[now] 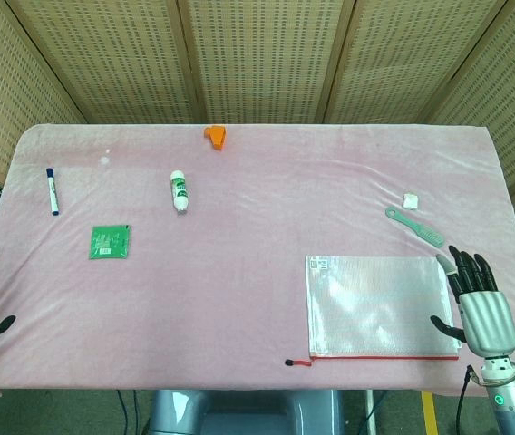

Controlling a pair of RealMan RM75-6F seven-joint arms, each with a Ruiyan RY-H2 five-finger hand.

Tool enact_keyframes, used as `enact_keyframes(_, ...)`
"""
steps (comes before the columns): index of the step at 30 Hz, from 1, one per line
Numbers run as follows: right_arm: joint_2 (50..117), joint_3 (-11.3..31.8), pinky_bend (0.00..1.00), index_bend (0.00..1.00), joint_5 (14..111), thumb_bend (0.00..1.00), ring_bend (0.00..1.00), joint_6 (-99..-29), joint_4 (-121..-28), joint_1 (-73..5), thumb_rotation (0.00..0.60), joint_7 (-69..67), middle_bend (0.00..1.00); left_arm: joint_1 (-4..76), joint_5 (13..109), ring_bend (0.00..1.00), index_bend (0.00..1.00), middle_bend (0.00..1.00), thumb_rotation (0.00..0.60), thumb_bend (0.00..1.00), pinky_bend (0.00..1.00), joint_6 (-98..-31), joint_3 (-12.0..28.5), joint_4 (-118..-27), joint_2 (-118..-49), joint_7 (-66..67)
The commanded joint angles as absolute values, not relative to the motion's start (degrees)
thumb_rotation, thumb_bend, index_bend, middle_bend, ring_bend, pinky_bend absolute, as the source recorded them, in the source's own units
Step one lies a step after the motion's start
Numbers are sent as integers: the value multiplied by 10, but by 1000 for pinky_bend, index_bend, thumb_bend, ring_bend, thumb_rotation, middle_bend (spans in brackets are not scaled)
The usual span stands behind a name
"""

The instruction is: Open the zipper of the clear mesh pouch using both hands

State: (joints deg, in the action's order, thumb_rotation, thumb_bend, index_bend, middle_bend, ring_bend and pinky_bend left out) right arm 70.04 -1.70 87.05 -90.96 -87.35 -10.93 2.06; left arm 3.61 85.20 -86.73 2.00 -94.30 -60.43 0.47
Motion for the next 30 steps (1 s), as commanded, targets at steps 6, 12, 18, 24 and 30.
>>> enact_keyframes(6, 705, -13, 17, 0, 896, 0, 175, -893, -881, -114, 600, 17, 195, 35, 852, 0, 0, 0, 600, 0, 0, -869, 22, -943, -603, 3)
enact_keyframes(12, 679, -24, 828, 38, 942, 0, 742, -803, -930, -170, 600, -9, 776, 38, 852, 0, 0, 0, 600, 0, 0, -864, 23, -944, -605, 7)
enact_keyframes(18, 656, -38, 1000, 317, 937, 157, 893, -630, -1022, -256, 600, -33, 917, 46, 836, 0, 0, 0, 600, 0, 0, -845, 27, -939, -612, 20)
enact_keyframes(24, 679, -27, 1000, 494, 852, 455, 916, -490, -1062, -315, 600, 5, 938, 52, 825, 0, 0, 0, 600, 0, 0, -832, 28, -935, -619, 33)
enact_keyframes(30, 713, -18, 1000, 498, 761, 538, 917, -441, -1077, -338, 600, 70, 939, 55, 820, 0, 0, 0, 600, 0, 0, -825, 29, -933, -622, 38)
